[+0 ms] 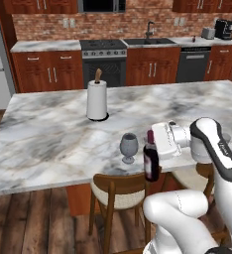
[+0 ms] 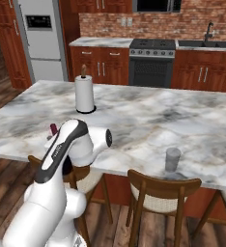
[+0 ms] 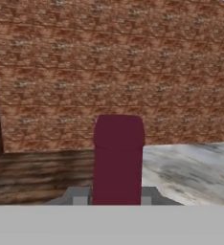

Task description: There is a wine glass and glass cup on the dining counter. Place the wine bottle next to the wine glass and the juice bottle next to the glass cup.

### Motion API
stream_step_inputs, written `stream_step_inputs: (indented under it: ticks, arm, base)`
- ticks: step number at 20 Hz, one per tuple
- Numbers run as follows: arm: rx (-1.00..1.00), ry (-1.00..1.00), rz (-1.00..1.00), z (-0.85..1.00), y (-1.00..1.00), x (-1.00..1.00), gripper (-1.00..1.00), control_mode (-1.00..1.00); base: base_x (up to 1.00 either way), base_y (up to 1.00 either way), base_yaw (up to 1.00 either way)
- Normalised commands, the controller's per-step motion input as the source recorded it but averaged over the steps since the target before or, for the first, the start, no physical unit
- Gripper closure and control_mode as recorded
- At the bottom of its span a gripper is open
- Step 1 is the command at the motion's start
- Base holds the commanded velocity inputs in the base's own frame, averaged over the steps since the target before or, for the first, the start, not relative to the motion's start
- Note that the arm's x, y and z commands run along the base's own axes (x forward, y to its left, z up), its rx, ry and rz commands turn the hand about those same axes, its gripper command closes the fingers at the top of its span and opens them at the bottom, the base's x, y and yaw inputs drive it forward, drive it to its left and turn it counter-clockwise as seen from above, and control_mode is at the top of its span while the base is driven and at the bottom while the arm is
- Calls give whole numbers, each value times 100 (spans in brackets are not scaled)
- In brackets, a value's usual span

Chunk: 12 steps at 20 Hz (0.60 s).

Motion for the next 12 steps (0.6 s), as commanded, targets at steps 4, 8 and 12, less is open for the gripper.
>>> stream_step_inputs:
  ticks: [4, 8, 12]
  arm:
    - [0, -7, 0, 5, -44, 2, 100, -100]
    - [0, -2, 0, 3, -35, 12, 100, -100]
    - [0, 0, 0, 1, -35, 18, 100, -100]
  base:
    - [0, 0, 0]
    - [0, 0, 0]
    - [0, 0, 0]
